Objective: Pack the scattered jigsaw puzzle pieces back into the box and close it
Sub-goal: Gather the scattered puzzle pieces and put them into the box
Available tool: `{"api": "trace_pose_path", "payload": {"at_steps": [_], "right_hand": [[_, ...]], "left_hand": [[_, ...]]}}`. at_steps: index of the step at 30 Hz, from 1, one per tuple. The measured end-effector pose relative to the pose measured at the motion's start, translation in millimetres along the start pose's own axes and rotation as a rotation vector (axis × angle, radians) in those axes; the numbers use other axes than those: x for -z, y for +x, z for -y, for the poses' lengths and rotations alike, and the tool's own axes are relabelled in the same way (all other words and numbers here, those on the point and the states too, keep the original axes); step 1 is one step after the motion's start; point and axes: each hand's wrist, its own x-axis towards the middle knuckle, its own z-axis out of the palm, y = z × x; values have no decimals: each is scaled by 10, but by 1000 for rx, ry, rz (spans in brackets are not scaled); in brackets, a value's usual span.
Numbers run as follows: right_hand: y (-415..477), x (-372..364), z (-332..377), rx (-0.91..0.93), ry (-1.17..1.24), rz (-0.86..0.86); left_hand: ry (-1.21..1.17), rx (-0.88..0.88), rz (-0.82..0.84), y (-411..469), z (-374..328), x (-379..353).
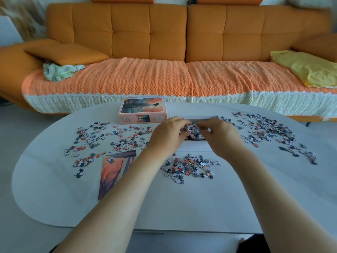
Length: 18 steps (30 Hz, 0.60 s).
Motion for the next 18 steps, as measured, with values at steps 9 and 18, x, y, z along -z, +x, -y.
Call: {"api": "trace_pose_path", "payload": {"at_steps": [9, 18], "right_hand": [[-61, -21, -41, 123, -93, 0], [-242, -85, 30, 246, -30, 17]], "left_hand": [[137, -119, 103, -89, 105, -41], [63, -96, 115, -228, 202, 83]]}}
